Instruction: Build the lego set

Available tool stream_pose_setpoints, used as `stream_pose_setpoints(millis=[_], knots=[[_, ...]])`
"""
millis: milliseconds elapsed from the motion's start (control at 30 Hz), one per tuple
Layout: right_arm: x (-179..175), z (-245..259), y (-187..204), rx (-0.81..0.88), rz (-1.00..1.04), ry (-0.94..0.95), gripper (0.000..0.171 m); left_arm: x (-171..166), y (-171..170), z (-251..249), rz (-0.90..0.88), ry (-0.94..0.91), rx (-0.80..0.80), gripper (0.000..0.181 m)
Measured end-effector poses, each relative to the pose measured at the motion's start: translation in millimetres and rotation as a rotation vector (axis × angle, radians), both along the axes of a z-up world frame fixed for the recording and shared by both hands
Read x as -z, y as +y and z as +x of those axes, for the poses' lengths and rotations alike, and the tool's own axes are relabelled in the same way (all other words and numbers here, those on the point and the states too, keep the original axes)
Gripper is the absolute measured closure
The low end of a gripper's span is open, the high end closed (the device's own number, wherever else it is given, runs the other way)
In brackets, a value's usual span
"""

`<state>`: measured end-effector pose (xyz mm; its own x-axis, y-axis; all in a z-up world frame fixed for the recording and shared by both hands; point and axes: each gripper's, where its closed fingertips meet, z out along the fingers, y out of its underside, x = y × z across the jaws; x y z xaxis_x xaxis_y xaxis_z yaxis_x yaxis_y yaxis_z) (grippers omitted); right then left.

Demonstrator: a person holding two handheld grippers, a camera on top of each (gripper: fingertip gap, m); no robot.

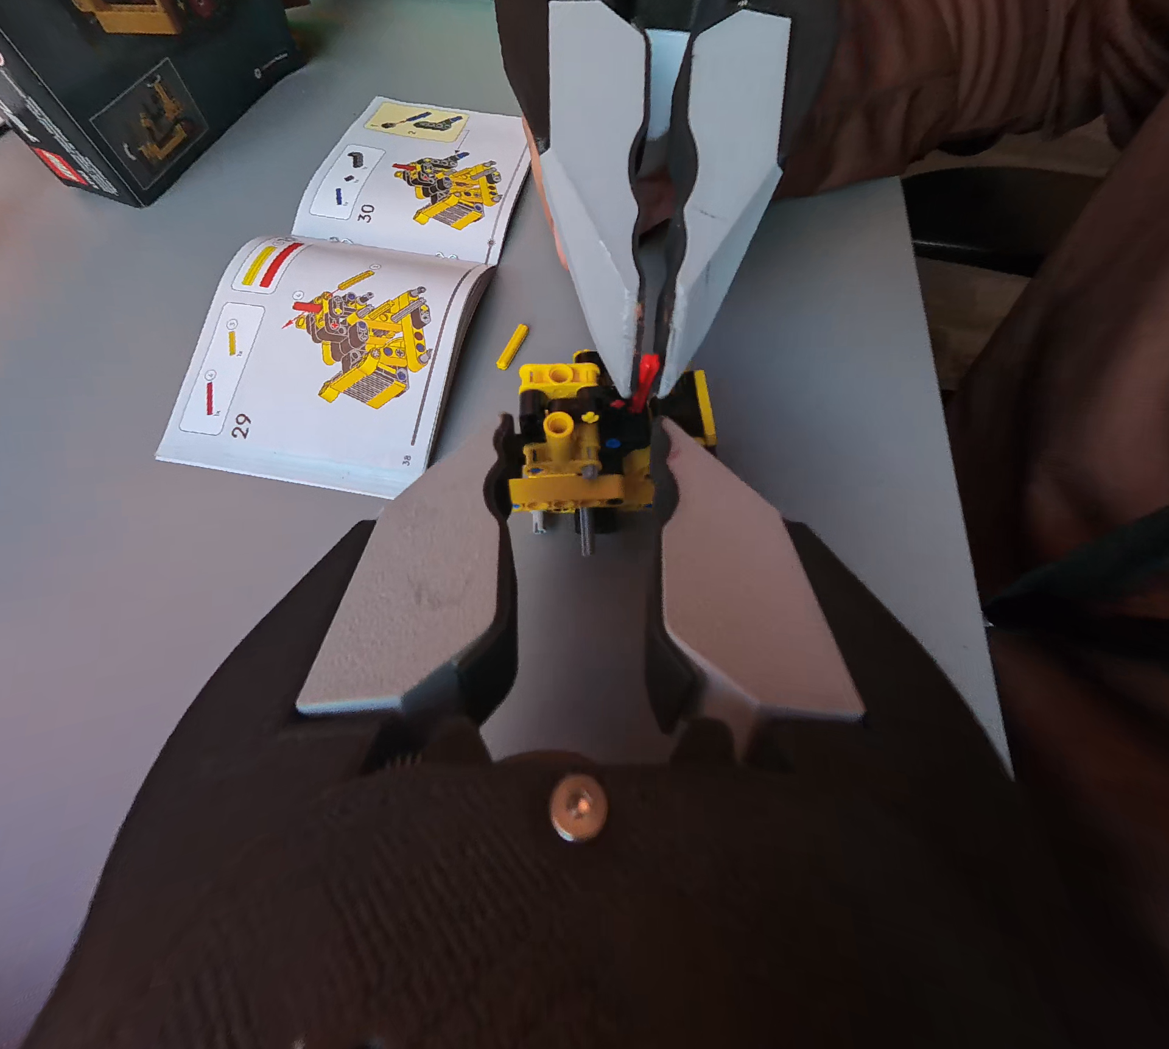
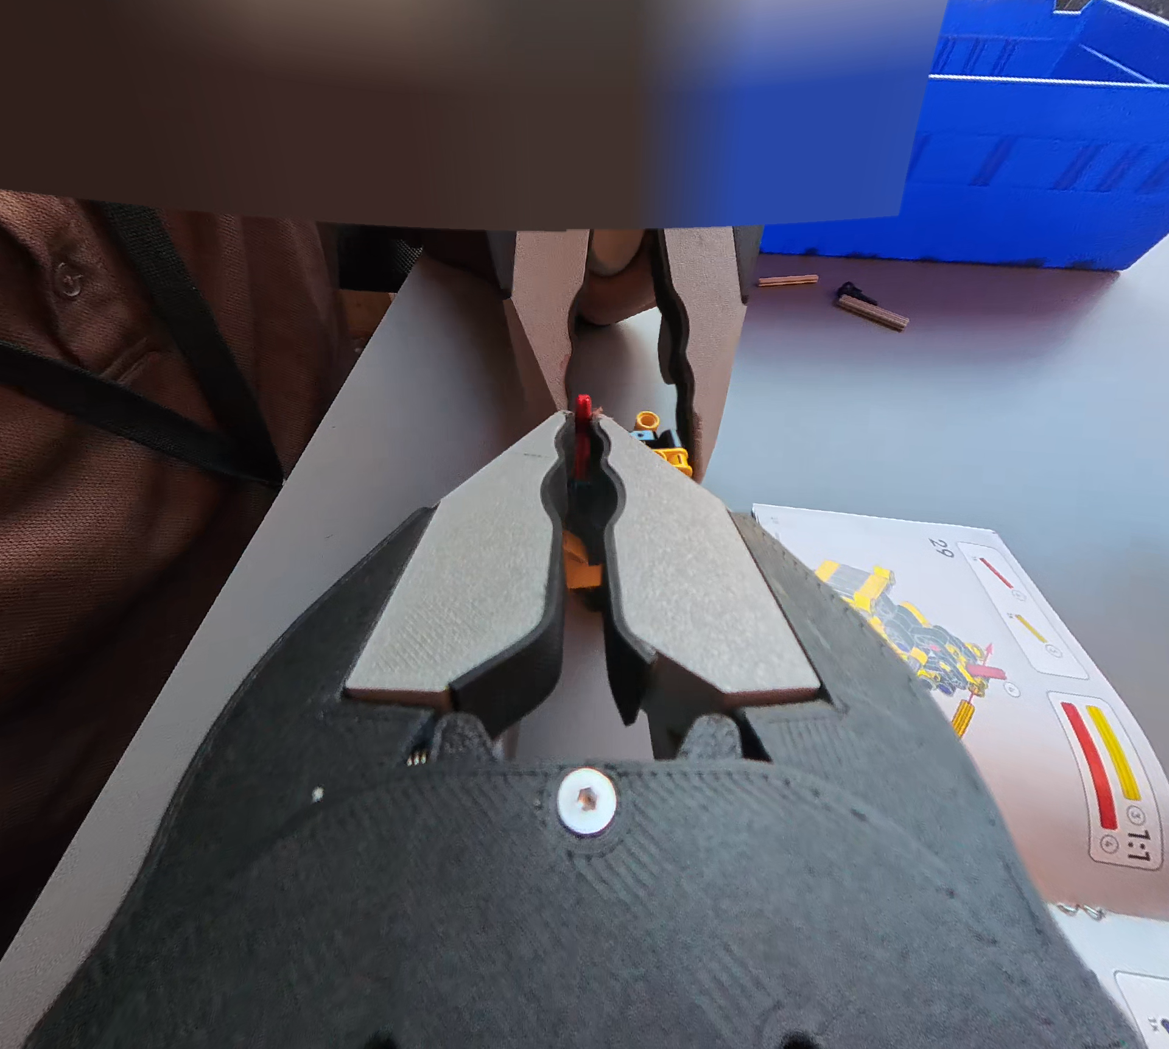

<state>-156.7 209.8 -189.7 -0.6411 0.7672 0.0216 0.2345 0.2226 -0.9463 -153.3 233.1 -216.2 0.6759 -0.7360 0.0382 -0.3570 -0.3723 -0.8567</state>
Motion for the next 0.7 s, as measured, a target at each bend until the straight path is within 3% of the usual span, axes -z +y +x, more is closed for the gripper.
stream_pose_setpoints(millis=[300,500,700], knots=[[-2.2,0.2,4.4,0.012,-0.03,-0.006,0.171,-3.9,0.4,-0.3,-0.027,-0.066,0.0,0.145],[-6.2,-1.3,5.9,0.009,-0.102,-0.028,0.171,-7.8,2.4,5.3,-0.054,-0.123,0.002,0.137],[-5.8,-1.9,5.8,0.014,-0.108,-0.036,0.171,-5.4,7.6,3.0,-0.038,-0.095,-0.027,0.145]])
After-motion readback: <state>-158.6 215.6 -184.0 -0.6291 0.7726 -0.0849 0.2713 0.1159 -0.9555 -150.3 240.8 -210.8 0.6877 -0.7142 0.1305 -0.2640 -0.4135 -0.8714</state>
